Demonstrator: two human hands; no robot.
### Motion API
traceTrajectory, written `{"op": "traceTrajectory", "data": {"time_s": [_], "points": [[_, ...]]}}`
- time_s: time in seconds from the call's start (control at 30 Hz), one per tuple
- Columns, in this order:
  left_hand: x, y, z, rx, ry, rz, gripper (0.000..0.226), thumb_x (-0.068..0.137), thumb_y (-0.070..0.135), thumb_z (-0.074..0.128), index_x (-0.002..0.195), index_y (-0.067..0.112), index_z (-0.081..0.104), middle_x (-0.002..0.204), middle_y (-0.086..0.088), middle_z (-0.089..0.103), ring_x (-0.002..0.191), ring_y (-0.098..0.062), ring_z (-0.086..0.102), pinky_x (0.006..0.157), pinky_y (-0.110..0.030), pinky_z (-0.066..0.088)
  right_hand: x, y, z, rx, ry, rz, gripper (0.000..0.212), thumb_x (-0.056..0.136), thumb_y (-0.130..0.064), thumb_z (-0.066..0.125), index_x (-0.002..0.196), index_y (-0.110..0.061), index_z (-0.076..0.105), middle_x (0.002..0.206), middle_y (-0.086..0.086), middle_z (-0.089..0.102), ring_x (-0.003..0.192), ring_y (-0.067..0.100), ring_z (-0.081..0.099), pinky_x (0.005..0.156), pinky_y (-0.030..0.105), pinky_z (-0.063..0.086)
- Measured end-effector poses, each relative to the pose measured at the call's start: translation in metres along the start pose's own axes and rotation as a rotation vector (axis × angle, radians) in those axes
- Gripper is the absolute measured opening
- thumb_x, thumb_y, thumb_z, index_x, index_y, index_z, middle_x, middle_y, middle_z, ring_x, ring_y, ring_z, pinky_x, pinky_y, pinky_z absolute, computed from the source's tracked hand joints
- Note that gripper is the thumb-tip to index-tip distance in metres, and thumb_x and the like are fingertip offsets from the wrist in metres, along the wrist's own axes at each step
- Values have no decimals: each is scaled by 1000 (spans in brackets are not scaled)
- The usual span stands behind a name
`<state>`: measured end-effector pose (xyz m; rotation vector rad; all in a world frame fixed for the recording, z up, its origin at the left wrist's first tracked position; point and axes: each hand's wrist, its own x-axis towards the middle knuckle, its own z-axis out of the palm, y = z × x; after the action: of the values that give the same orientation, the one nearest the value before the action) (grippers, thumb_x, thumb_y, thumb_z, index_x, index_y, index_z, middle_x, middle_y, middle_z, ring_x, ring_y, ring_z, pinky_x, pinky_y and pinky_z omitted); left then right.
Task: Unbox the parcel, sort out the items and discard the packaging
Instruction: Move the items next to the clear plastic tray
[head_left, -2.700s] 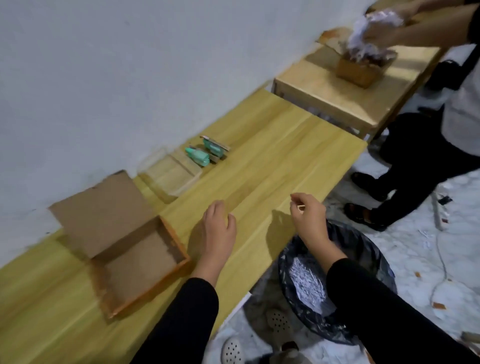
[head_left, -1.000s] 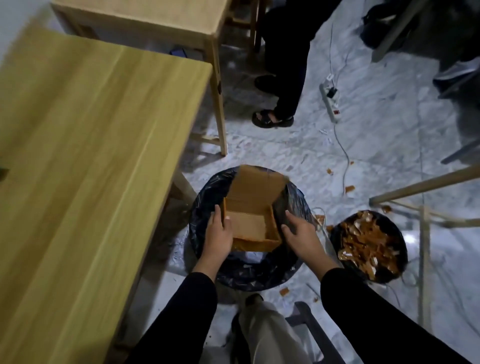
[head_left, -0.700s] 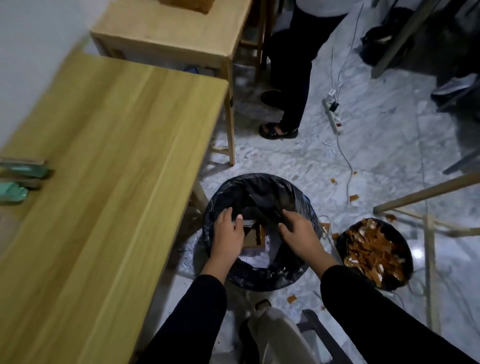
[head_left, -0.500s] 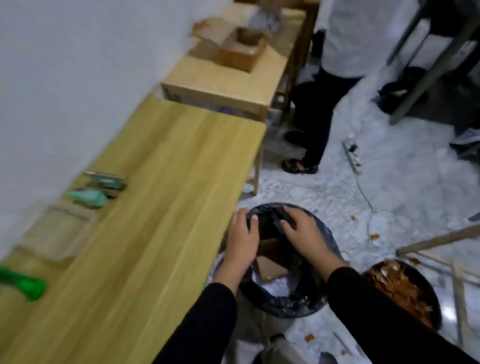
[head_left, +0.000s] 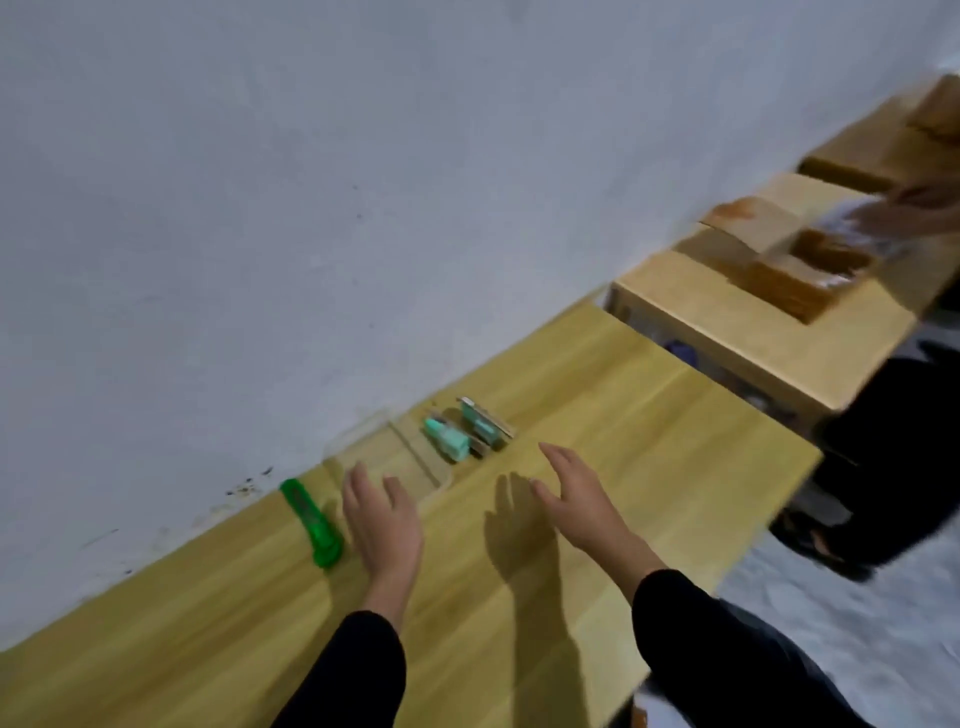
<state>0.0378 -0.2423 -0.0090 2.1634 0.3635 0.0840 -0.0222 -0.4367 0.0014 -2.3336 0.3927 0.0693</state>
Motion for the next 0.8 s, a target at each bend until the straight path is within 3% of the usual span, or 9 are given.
{"op": "traceTrajectory", "data": {"time_s": [0.33,0.37,0.43,0.47,0.53,0.57,0.63,0.7,0.8], "points": [[51,-42,15,-105,46,-216,50,100,21,33,146,8,21,153,-9,25,136,-25,35,109,-33,30,119,-24,50,-282,-122,-130,78,85,-51,52,142,-9,19,147,13,31,133,28,33,109,38,31],[51,-44,16,-126,46,-220,49,100,20,32,147,8,21,151,-4,28,128,-15,45,104,-28,35,124,-24,55,-308,-124,-147,80,84,-55,51,142,-10,19,146,12,33,132,29,35,108,39,32],[50,-45,19,-181,45,-228,47,101,16,31,146,8,22,136,10,35,91,20,50,77,-3,37,132,-25,63,-362,-115,-174,83,82,-61,48,142,-11,18,144,11,37,128,29,41,104,42,37],[50,-45,21,-208,42,-234,46,101,14,30,146,8,23,128,14,39,82,23,48,69,2,34,134,-25,67,-397,-107,-186,85,81,-63,46,142,-11,17,144,11,37,127,29,42,102,43,38],[49,-46,25,-229,51,-231,45,101,14,30,145,10,24,139,7,42,117,4,49,83,3,28,138,-27,73,-456,-99,-207,89,80,-66,44,143,-12,15,144,10,38,126,29,43,99,44,40],[49,-47,26,-226,56,-225,46,101,15,29,146,11,24,148,1,34,133,-9,37,91,0,24,140,-28,75,-471,-100,-209,90,79,-67,43,144,-12,13,143,10,38,126,29,42,98,45,41],[47,-46,29,-231,60,-214,46,101,16,29,146,13,23,153,0,26,137,-9,27,89,4,20,143,-30,80,-491,-104,-200,90,80,-66,41,144,-12,10,142,11,38,124,30,42,94,45,43],[45,-45,31,-261,55,-218,46,101,15,28,146,14,23,145,4,37,119,7,38,77,11,26,146,-31,83,-509,-83,-197,88,81,-64,40,144,-11,9,138,12,40,119,31,44,88,44,45],[42,-38,32,-285,44,-211,45,101,13,28,146,14,24,99,23,48,74,26,42,59,9,32,148,-32,86,-544,-60,-196,88,82,-63,41,144,-10,9,134,13,42,113,32,47,81,43,47]]}}
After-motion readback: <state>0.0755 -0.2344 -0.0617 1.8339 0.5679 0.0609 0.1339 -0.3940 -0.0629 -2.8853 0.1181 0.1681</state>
